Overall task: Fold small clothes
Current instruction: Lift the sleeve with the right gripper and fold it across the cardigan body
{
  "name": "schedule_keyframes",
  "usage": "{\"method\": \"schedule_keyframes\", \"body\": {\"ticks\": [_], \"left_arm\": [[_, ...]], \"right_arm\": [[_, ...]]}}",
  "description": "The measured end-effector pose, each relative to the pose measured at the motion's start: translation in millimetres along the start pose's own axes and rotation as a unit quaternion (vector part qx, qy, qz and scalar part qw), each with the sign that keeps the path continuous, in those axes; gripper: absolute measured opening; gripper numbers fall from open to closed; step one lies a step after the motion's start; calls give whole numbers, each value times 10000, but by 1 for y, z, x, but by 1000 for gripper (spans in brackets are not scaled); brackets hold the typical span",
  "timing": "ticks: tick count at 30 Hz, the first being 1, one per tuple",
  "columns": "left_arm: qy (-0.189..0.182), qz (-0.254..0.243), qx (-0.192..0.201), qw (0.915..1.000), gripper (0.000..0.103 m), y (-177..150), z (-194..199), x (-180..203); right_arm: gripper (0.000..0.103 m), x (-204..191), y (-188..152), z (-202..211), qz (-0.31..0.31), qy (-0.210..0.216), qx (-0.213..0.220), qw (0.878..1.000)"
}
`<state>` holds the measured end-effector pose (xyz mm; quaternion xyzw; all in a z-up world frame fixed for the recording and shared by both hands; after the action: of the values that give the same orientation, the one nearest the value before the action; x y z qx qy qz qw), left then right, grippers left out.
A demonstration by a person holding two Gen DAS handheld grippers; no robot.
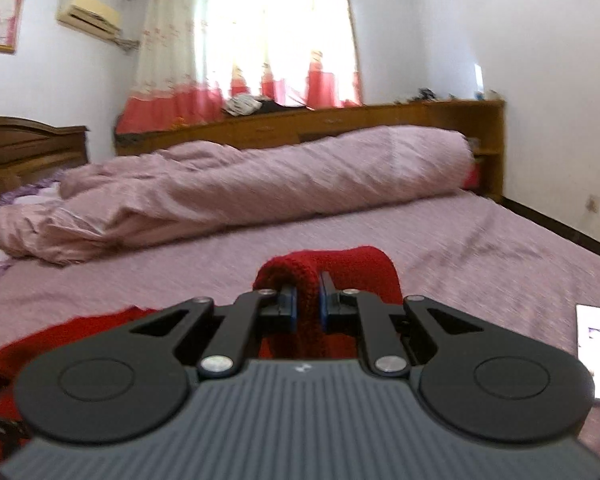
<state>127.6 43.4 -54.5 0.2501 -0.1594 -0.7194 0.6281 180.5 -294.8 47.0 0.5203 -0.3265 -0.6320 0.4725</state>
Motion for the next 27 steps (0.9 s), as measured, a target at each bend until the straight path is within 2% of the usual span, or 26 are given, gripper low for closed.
{"method": "schedule_keyframes", "body": {"ticks": [6,13,22,27], "left_arm": [[213,163,38,9996,103,-7,-1,-29],[291,270,-9,9992,103,-17,-10,-48],[276,253,-85,9993,103,-18,-28,-56],[257,150,-27,9996,103,-12,-28,-50]], "right_arm": [[14,-60,-22,-28,371,469,-312,9977],[14,-112,-89,-70,803,749,-1136,9874],[17,-117,-152,-102,330,595,-2048,9764],[19,-116,-156,-96,414,540,-2027,9769]]}}
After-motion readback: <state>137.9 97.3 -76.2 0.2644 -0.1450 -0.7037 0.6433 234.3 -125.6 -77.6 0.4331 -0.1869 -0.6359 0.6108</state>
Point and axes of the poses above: each gripper's, at about its wrist camera, not at the fingertips, and z roughly against the way its jaws point, x to its right, y to its top, the point moved 8 cm from there along -z, roughly the way its jaws point, and after that the axes turned 15 degrees about -z, right-handed, at the moved point
